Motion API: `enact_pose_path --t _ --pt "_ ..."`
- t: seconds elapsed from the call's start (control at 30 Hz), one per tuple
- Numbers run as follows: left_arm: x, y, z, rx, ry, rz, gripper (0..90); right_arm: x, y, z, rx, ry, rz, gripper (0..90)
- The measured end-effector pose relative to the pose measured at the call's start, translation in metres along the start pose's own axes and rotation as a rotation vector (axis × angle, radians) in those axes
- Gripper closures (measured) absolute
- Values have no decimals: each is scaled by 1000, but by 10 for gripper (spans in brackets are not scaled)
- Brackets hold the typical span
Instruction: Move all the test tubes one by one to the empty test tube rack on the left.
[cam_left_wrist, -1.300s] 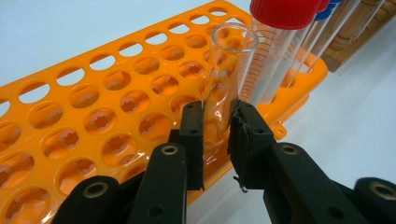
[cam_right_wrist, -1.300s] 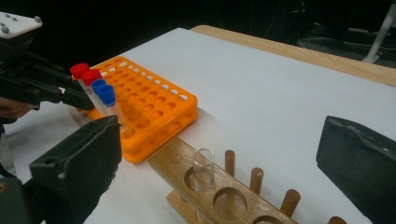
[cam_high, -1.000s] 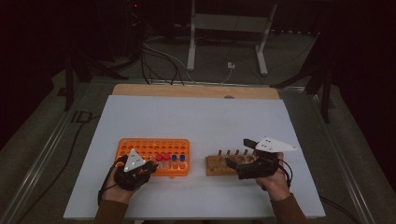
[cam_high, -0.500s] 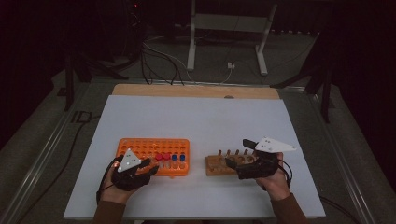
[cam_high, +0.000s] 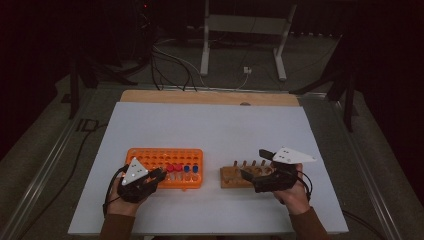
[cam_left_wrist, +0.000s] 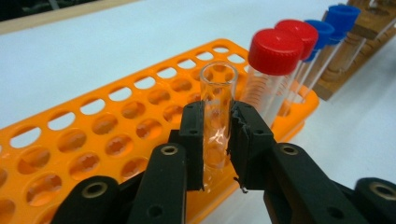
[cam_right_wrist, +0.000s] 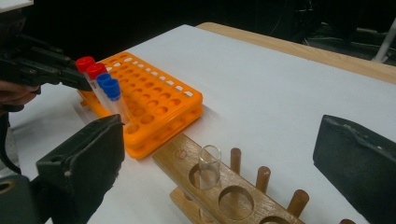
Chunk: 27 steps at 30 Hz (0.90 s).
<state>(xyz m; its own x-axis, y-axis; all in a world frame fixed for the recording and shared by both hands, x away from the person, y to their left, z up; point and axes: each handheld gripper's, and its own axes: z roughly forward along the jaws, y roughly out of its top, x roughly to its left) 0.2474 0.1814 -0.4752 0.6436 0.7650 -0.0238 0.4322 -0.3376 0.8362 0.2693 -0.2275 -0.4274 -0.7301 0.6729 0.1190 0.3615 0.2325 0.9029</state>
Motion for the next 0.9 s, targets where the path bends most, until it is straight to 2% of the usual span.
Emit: enact_pose_path --t 0.5,0.6,0.7,0.83,0.9 --pt "1 -2 3 61 -4 4 773 2 -2 3 6 6 -10 46" --pt "1 -3 2 39 -14 -14 756 2 -3 4 14 5 -10 61" --pt "4 -3 -3 -10 -16 -47 630 1 -5 7 24 14 -14 92" --pt "9 -3 -11 -86 -46 -98 471 0 -11 13 45 12 -25 189" --pt "10 -2 -15 -127 -57 -117 396 -1 -14 16 57 6 -34 281"
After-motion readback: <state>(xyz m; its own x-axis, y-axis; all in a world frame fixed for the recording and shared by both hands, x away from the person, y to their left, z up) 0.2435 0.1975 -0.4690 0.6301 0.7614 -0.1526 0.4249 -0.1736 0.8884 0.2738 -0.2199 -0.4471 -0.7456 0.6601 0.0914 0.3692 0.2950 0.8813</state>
